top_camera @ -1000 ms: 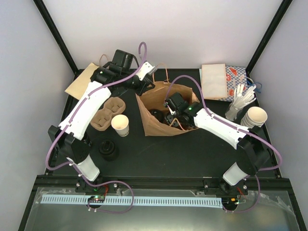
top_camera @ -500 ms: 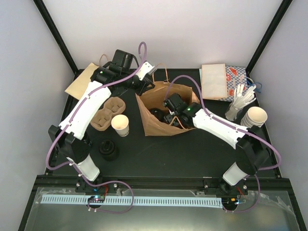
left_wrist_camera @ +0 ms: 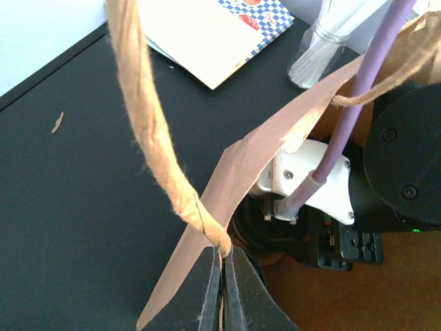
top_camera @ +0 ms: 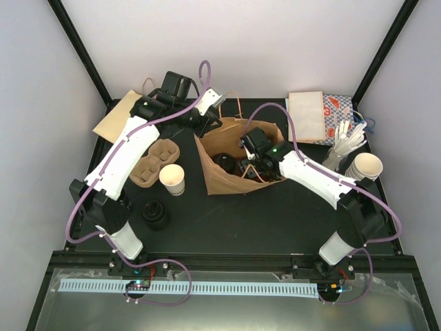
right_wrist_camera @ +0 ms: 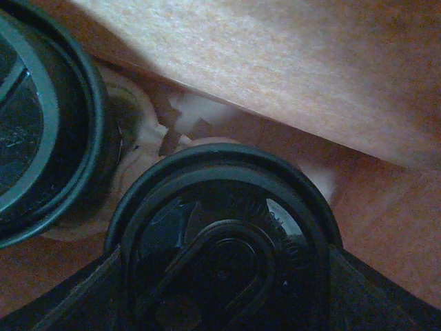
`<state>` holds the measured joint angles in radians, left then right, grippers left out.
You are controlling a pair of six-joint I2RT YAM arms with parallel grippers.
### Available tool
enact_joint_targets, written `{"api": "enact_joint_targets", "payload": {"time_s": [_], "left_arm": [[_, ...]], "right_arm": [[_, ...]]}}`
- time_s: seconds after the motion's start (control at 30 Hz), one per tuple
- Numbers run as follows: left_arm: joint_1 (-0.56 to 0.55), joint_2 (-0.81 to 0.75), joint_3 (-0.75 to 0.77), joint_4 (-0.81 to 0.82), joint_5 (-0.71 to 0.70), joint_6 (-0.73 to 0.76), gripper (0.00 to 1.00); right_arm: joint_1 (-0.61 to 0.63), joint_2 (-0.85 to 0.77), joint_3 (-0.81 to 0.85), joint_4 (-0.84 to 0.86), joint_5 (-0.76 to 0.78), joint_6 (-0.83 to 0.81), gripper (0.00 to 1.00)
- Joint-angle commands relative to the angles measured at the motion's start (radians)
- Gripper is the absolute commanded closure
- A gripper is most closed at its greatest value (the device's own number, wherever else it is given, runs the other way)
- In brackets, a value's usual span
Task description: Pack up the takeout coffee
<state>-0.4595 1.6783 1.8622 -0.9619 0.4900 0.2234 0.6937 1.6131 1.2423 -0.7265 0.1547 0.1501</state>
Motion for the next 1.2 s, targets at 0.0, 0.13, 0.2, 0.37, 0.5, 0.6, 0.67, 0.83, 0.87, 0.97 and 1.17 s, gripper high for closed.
{"api": "enact_joint_targets", "payload": {"time_s": [0.0,0.13,0.2,0.37,0.5,0.6,0.67,0.83,0.87,0.97,1.17], "left_arm": [[0.002,0.015,0.031,-0.032,-0.006,-0.011,0.98],[0.001,0.015,0.031,-0.032,-0.006,-0.012,0.98],[0.001,0.017,0.032,-0.031,-0.005,-0.012,0.98],[0.001,0.02,0.034,-0.029,-0.004,-0.014,0.98],[0.001,0.024,0.039,-0.031,-0.005,-0.015,0.98],[0.001,0.027,0.043,-0.032,-0.001,-0.015,0.98],[0.002,0.029,0.045,-0.035,-0.002,-0.015,0.98],[0.001,0.029,0.046,-0.039,-0.005,-0.012,0.99],[0.001,0.029,0.046,-0.04,-0.005,-0.012,0.99],[0.001,0.03,0.046,-0.041,-0.004,-0.012,0.98],[0.001,0.032,0.047,-0.037,0.002,-0.019,0.98]], "right_arm": [[-0.023,0.09,-0.076,-0.229,-0.104,0.061,0.34],[-0.043,0.081,-0.086,-0.231,-0.094,0.061,0.34],[-0.044,0.083,-0.079,-0.233,-0.108,0.061,0.34],[-0.024,0.092,-0.052,-0.248,-0.054,0.056,0.35],[0.021,0.106,-0.04,-0.254,0.024,0.059,0.35],[0.03,0.118,-0.045,-0.252,0.043,0.069,0.35],[0.03,0.125,-0.052,-0.253,0.055,0.07,0.34],[-0.007,0.107,-0.068,-0.233,-0.01,0.069,0.33],[-0.014,0.096,-0.073,-0.226,-0.022,0.068,0.33],[-0.043,0.076,-0.075,-0.224,-0.039,0.062,0.33],[-0.04,0.071,-0.067,-0.232,-0.035,0.057,0.34]]}}
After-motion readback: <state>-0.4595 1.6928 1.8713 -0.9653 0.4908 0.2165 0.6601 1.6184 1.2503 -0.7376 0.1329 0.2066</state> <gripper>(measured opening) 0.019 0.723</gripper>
